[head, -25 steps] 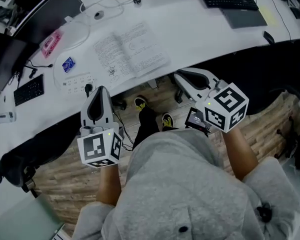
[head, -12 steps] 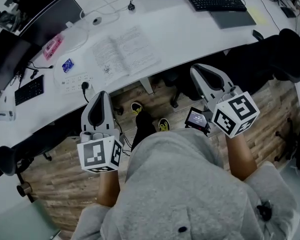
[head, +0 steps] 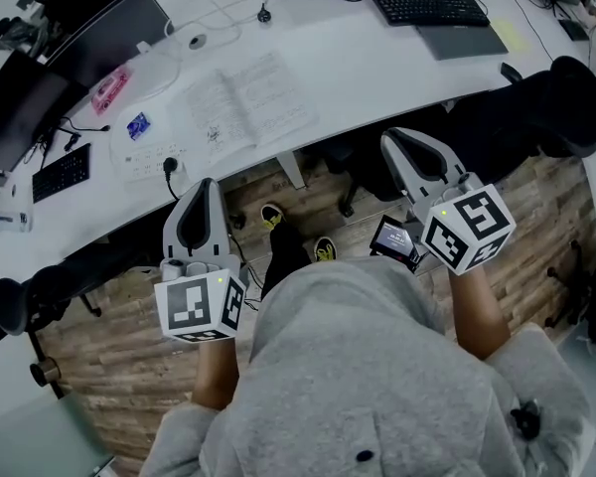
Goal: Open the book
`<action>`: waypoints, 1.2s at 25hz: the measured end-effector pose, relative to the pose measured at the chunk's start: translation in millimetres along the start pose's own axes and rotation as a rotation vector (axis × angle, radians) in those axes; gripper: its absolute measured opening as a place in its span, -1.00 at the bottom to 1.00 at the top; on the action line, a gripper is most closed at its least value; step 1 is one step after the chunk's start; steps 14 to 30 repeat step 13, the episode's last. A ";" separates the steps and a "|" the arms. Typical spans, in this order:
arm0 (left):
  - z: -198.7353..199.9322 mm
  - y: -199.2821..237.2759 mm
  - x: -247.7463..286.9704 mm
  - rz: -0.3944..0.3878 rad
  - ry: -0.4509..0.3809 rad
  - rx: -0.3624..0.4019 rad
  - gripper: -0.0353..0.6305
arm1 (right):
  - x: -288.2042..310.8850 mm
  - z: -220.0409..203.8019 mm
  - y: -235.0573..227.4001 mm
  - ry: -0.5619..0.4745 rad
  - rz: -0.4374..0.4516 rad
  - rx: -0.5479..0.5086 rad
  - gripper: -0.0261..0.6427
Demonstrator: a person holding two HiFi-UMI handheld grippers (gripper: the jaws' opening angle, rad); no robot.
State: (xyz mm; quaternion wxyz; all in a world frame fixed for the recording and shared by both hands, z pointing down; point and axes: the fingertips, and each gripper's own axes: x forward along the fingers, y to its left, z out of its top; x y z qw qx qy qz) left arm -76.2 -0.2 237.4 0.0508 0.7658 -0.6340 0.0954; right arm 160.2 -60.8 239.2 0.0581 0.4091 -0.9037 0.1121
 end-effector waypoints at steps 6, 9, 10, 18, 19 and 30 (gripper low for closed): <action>-2.5 -5.4 0.0 -0.013 0.007 0.002 -0.87 | -4.2 -2.7 0.3 0.002 -0.011 -0.005 -0.78; -1.5 -6.5 0.7 -0.016 0.000 0.004 -0.87 | -5.2 -4.5 -0.8 0.002 -0.008 0.004 -0.78; -1.5 -7.0 1.0 -0.018 -0.002 0.003 -0.87 | -5.3 -5.5 -1.2 0.003 -0.009 0.006 -0.78; -1.1 -8.3 1.4 -0.021 -0.002 0.005 -0.87 | -5.0 -8.2 -1.7 0.009 -0.013 0.009 -0.78; -1.1 -8.3 1.4 -0.021 -0.002 0.005 -0.87 | -5.0 -8.2 -1.7 0.009 -0.013 0.009 -0.78; -1.1 -8.3 1.4 -0.021 -0.002 0.005 -0.87 | -5.0 -8.2 -1.7 0.009 -0.013 0.009 -0.78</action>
